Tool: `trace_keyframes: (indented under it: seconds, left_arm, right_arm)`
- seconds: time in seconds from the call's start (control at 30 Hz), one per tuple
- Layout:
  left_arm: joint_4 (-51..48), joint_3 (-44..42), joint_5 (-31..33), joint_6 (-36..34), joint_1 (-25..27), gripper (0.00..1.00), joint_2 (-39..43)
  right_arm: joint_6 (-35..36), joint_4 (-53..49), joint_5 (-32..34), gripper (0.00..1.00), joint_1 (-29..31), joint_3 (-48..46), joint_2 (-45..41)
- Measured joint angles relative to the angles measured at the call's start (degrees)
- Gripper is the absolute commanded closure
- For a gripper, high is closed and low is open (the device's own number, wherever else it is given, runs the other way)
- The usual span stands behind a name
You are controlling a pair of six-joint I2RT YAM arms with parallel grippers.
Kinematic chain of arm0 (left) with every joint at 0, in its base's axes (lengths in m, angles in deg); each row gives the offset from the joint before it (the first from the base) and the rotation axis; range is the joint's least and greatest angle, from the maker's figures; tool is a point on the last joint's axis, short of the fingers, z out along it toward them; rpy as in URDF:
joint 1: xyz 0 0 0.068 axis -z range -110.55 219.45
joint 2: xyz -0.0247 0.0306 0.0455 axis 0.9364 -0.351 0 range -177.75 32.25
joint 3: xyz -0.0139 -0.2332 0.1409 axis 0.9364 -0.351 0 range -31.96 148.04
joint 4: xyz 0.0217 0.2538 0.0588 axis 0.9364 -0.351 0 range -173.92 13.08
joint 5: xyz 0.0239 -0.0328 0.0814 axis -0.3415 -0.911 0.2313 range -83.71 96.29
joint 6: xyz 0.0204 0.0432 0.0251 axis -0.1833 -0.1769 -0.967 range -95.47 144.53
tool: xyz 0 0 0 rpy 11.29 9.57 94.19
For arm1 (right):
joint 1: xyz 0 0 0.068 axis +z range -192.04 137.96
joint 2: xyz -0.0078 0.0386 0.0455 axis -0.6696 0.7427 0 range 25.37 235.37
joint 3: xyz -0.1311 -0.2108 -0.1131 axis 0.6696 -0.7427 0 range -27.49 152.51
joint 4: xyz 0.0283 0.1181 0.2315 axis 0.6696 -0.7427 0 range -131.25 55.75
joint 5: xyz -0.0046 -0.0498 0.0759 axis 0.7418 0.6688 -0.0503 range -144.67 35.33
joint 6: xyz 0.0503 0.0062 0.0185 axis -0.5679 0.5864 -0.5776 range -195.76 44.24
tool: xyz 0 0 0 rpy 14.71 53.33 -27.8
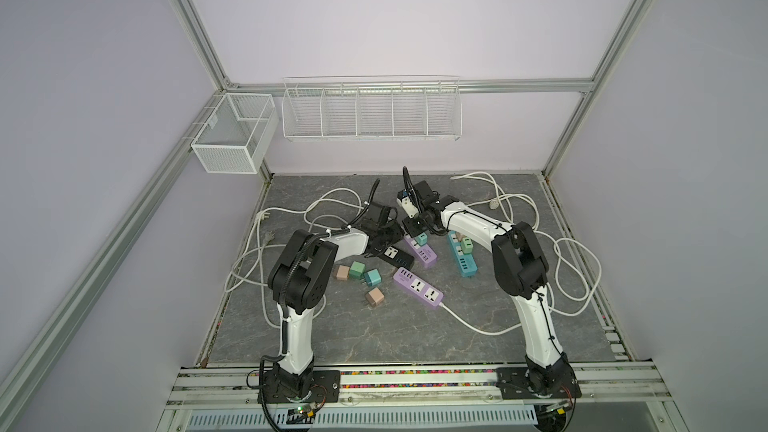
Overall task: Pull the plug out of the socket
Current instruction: 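Close the right gripper on the pink adapter while the left gripper holds the strip, then pull the pink adapter out of the purple strip with the right gripper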
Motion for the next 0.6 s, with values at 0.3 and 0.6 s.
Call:
trace_keyframes:
  seconds: [0.3,0.6]
  left_arm:
    - [0.83,0.02,0.44,0.02,0.00,0.76,-0.28]
    - [3.15,-0.83,0.24,0.68,-0.28,0.78,-0.42]
  right_arm:
    - [1.11,-0.63,1.46,0.90,0.31,0.55,0.35]
    - [1.22,-1.27,4.79,0.93,1.55,1.60,1.33]
